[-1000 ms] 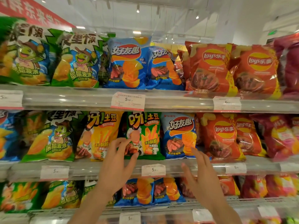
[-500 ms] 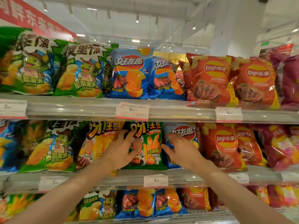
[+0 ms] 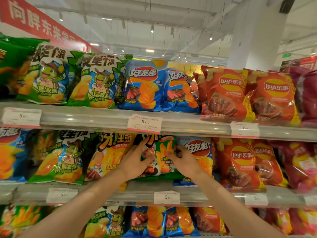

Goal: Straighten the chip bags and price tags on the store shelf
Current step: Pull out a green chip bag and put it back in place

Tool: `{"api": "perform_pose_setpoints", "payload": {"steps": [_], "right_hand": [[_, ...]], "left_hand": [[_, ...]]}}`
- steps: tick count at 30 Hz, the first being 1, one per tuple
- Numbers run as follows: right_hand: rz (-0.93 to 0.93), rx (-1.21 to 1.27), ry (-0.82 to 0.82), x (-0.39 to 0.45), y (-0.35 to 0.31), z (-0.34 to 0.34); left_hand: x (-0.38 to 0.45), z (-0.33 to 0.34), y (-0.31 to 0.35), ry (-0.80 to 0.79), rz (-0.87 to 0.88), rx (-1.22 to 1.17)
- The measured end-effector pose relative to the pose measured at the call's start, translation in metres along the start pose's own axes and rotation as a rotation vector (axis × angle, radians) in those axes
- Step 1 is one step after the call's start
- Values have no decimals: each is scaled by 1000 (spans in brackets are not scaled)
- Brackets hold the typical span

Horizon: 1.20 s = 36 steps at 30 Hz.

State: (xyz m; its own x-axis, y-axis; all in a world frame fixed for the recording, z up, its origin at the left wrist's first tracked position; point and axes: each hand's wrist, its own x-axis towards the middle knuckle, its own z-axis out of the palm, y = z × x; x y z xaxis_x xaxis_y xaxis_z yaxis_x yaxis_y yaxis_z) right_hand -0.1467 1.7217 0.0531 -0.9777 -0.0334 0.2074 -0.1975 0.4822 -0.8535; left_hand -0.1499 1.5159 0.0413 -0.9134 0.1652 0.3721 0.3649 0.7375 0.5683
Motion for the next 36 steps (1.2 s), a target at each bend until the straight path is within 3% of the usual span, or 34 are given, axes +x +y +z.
{"api": "perform_pose_setpoints", "payload": {"steps": [12, 20, 28, 36], "right_hand": [[-13, 123, 11, -35, -12, -38], [26, 270, -41, -79, 34, -55], [30, 271, -105, -122, 75, -49], [37, 252, -75, -165, 69, -31]], "left_hand": [[-19, -2, 27, 124, 82, -211], [-69, 31, 52, 206, -98, -431], [-130, 64, 61, 96, -192, -520], [-171, 56, 58, 120, -236, -567]]}}
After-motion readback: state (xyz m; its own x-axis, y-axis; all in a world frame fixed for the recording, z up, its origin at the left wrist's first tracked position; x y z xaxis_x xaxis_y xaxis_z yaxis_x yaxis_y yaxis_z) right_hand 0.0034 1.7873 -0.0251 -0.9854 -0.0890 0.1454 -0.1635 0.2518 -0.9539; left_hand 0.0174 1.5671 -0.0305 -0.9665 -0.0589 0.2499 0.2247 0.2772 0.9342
